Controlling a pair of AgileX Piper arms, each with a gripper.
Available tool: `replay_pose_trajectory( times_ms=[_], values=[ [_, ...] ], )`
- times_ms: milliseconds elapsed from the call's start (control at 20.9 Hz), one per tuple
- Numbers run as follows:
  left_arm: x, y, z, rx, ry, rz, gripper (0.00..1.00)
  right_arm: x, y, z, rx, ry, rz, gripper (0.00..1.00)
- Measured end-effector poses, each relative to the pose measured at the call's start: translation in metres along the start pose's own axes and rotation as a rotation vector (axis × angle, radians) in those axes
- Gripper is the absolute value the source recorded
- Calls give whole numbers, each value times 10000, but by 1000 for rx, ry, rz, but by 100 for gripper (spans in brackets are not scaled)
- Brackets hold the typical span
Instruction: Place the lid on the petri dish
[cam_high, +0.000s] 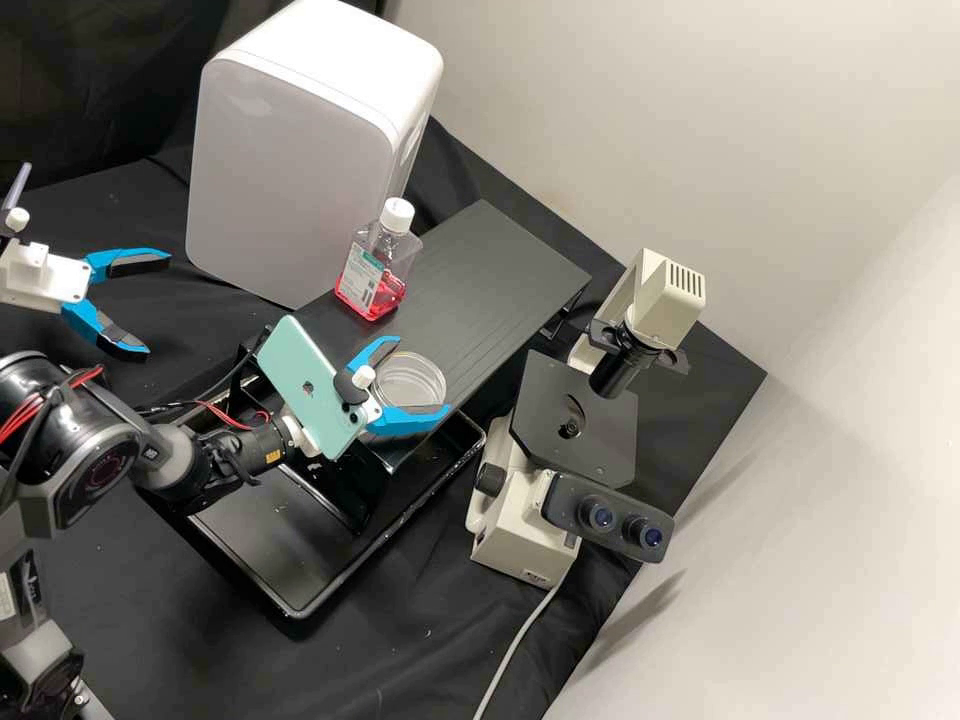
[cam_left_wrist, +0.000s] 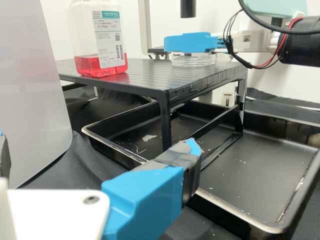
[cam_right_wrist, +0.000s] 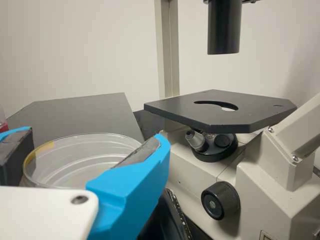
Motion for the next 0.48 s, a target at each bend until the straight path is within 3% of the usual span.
replay_pose_trajectory(
  times_ms=[478],
  values=[
    [4,-2,13,1,-6,-1,100,27,-145,-32,7,3,-43,0]
  ],
)
